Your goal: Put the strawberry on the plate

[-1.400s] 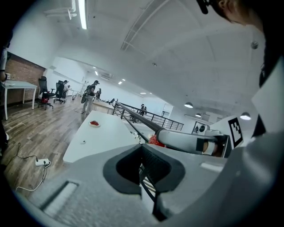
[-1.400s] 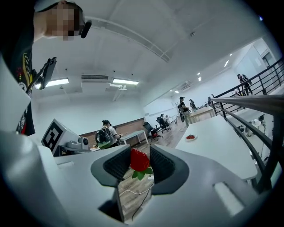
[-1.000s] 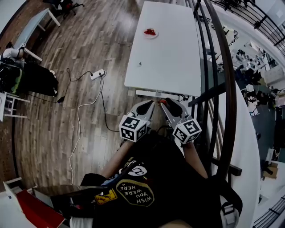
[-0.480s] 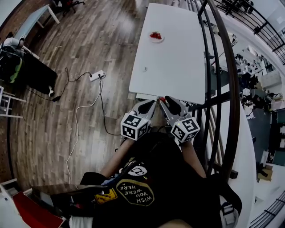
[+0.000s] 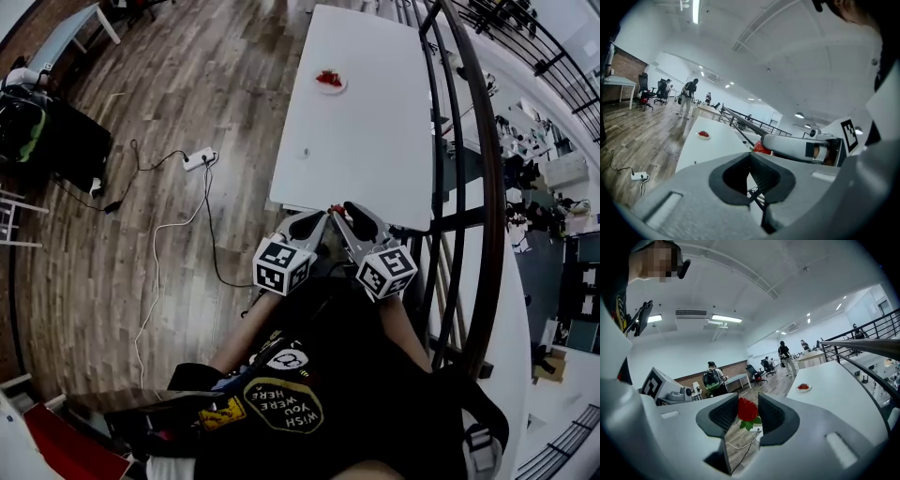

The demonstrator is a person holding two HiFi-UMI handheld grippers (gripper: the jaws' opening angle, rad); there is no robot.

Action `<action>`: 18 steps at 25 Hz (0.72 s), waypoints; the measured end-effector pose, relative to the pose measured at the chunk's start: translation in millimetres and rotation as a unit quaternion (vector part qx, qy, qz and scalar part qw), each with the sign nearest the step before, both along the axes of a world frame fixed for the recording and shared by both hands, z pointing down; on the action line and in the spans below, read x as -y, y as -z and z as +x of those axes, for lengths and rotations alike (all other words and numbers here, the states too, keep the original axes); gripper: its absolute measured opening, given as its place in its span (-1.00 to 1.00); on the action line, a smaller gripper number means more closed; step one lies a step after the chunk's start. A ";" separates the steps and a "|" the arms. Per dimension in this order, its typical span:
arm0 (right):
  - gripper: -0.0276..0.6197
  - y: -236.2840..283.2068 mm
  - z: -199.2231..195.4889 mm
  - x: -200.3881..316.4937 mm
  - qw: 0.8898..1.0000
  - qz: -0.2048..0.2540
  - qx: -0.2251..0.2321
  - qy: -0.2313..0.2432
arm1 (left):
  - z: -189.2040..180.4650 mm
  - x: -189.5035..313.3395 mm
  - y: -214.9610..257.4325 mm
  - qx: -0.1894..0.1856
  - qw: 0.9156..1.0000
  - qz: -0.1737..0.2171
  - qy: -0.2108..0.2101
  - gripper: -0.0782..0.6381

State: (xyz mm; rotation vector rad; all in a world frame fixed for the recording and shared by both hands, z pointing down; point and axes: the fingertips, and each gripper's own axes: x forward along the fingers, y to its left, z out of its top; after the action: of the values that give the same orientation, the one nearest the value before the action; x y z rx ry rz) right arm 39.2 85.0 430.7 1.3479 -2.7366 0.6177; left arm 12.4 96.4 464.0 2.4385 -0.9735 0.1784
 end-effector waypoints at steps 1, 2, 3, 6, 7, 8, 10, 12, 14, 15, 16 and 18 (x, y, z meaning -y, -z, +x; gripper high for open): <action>-0.50 0.2 1.2 6.4 1.000 0.001 0.001 0.002 | 0.9 6.1 -0.1 0.001 1.000 0.000 0.002 -0.77; -0.50 0.8 2.5 13.0 1.000 0.002 0.001 0.005 | 1.7 12.5 -0.4 0.004 1.000 0.002 0.004 -0.77; -0.50 1.8 4.0 20.2 1.000 0.004 0.000 0.008 | 2.4 19.4 -0.2 0.007 1.000 0.004 0.006 -0.77; -0.50 7.2 11.0 45.3 1.000 0.011 0.003 0.013 | 6.6 41.9 2.1 0.011 1.000 0.009 0.012 -0.77; -0.50 8.8 14.8 53.8 1.000 0.013 0.005 0.012 | 8.9 49.2 3.0 0.012 1.000 0.009 0.013 -0.77; -0.50 10.2 19.2 62.0 1.000 0.015 0.009 0.011 | 11.5 56.1 4.1 0.013 1.000 0.010 0.014 -0.77; -0.50 12.3 28.4 77.1 1.000 0.018 0.016 0.007 | 17.2 69.7 6.7 0.014 1.000 0.009 0.018 -0.77; -0.50 12.1 36.6 90.5 1.000 0.016 0.022 0.006 | 22.4 83.1 7.6 0.016 1.000 0.007 0.022 -0.77; -0.50 9.8 42.5 101.5 1.000 0.012 0.027 0.008 | 26.2 94.7 7.5 0.021 0.999 0.007 0.026 -0.77; -0.50 8.1 44.8 106.0 1.000 0.010 0.028 0.010 | 27.8 99.6 7.5 0.024 0.999 0.007 0.028 -0.77; -0.50 6.1 47.1 110.0 0.999 0.007 0.029 0.012 | 29.1 104.1 7.3 0.027 0.999 0.006 0.031 -0.77; -0.50 2.2 51.4 117.5 0.999 0.002 0.032 0.015 | 31.0 112.7 6.0 0.031 0.999 0.004 0.038 -0.77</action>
State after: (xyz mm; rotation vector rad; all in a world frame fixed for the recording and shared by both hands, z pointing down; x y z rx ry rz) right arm 90.6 -32.5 428.5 1.3069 -2.8050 0.6657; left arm 43.4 -16.3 458.0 2.4112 -1.0953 0.2252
